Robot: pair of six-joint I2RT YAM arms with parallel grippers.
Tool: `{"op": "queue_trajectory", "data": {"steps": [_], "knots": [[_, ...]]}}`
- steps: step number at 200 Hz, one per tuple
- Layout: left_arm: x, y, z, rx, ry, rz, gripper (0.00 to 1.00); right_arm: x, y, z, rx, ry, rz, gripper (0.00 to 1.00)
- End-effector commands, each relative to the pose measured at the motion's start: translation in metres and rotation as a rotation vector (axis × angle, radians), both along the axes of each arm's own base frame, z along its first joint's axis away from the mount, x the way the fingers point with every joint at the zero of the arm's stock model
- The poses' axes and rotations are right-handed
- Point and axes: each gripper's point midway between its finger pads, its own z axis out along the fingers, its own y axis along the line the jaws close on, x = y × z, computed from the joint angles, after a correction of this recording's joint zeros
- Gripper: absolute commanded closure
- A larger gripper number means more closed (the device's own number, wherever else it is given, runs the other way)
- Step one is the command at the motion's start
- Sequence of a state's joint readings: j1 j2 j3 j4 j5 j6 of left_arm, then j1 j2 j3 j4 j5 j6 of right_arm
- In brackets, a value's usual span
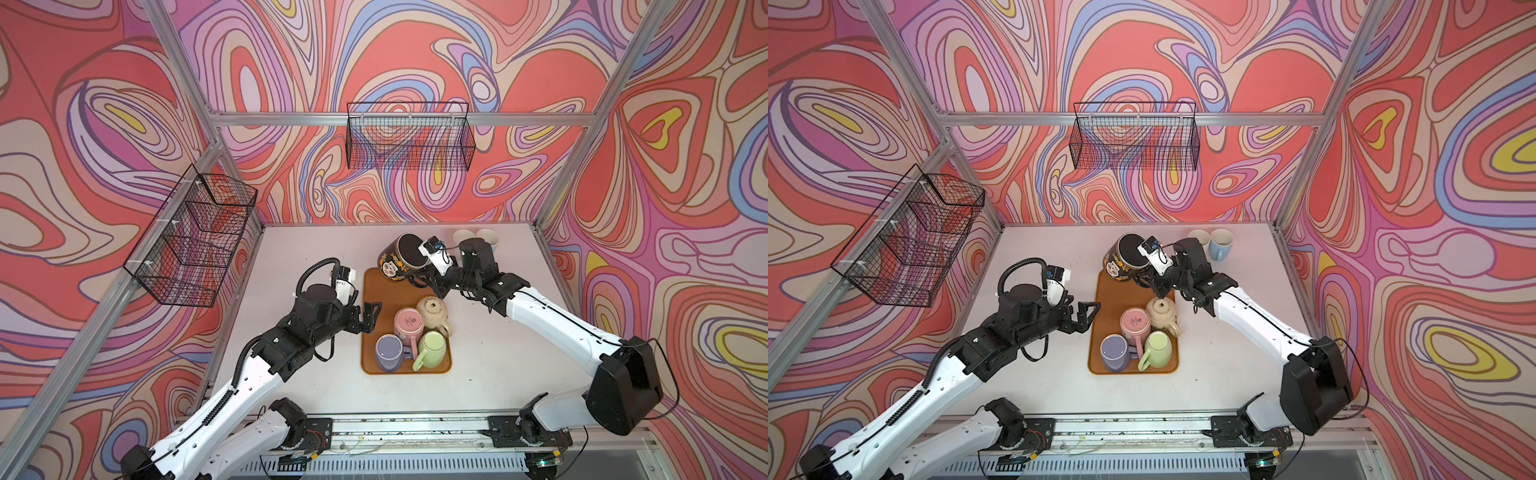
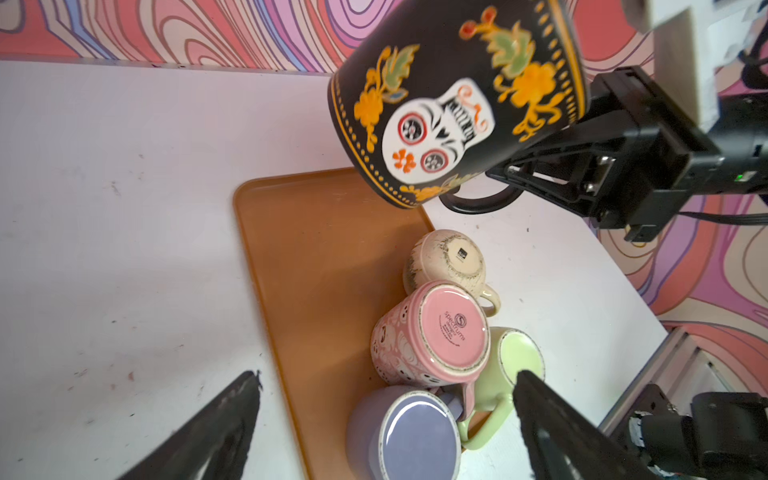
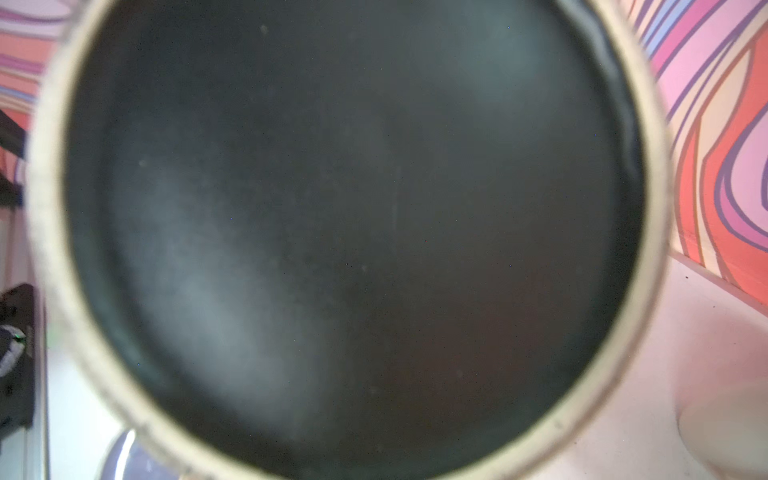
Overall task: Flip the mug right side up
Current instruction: 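Lift the black mug off the tray with the right gripper while the left gripper approaches, then grasp the black mug's rim with the left gripper while the right gripper holds it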
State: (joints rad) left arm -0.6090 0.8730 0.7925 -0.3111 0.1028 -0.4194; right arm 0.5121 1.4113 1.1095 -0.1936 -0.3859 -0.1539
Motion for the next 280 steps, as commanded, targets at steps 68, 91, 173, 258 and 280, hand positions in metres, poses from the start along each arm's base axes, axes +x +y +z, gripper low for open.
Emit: {"op": "queue_trajectory", "data": {"steps": [68,91,173,258,280], "knots": [[0.025,-0.072,0.033,-0.406,-0.133,-0.201,0.06,-0.029,-0.014,0.140,0.462,-0.205,-0.051,1.00],[0.031,-0.087,0.039,-0.462,-0.145,-0.253,0.07,-0.036,-0.018,0.154,0.521,-0.203,-0.047,1.00],[0.066,-0.133,0.067,-0.744,-0.170,-0.418,0.20,-0.051,-0.049,0.191,0.654,-0.201,-0.061,1.00],[0.071,-0.140,0.089,-0.846,-0.279,-0.512,0.22,-0.044,-0.054,0.191,0.742,-0.102,-0.006,1.00],[0.070,-0.143,0.098,-0.852,-0.290,-0.539,0.27,-0.040,-0.056,0.188,0.757,-0.088,-0.011,1.00]]}}
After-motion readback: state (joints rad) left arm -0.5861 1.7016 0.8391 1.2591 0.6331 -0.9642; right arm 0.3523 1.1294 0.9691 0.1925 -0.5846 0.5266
